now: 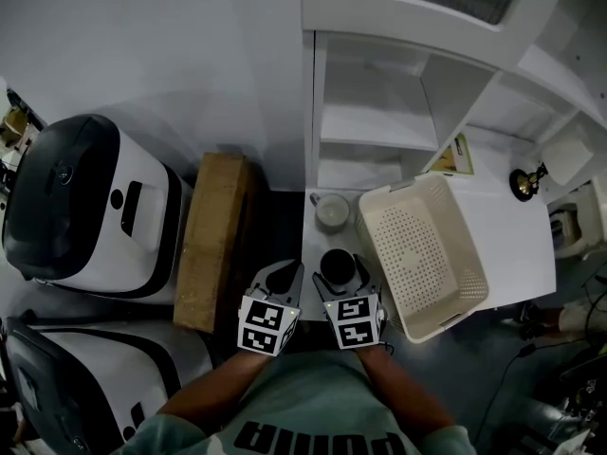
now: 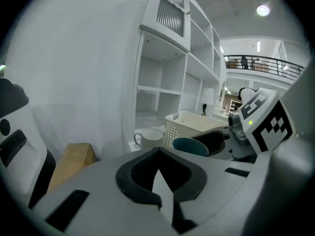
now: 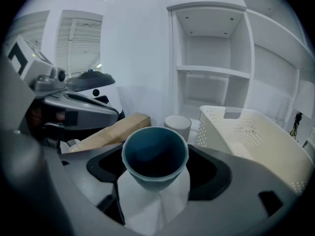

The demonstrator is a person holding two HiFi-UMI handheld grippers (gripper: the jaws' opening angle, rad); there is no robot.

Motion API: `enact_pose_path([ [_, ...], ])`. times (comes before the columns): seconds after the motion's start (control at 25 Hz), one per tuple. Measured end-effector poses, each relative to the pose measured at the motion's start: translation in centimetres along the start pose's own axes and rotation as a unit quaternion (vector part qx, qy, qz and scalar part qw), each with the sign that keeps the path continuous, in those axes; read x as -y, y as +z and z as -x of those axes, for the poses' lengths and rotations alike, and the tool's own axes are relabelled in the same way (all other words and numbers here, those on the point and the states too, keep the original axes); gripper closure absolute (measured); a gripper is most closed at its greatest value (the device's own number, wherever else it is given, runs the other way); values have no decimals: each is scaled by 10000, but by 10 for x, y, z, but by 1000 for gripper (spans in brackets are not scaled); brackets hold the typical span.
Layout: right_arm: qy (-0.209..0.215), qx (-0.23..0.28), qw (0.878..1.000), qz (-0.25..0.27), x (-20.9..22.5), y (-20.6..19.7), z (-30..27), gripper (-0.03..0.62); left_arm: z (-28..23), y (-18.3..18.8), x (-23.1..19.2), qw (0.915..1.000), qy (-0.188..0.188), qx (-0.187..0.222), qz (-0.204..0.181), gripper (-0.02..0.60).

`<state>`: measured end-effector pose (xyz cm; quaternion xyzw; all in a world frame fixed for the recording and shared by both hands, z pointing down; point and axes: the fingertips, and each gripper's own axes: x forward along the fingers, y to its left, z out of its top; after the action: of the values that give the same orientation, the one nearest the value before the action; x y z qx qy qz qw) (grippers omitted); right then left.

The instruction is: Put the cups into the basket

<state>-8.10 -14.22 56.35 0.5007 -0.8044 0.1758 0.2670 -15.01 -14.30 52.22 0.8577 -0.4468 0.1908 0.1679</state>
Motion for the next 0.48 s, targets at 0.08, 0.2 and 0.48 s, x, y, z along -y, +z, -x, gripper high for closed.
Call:
enact_pose_path([
  [0.08,42,93,9999,-12,-3,8,8,214,3,3,2,10000,-2,42,23,575],
  [0.2,92,227,9997,-13,-6,22,21,214,8,9,2,9999,54,101,47,575],
  [0.48,119,667,9976,-131,-2,59,59,215,18,28,-1,9994,222,227,129,575],
])
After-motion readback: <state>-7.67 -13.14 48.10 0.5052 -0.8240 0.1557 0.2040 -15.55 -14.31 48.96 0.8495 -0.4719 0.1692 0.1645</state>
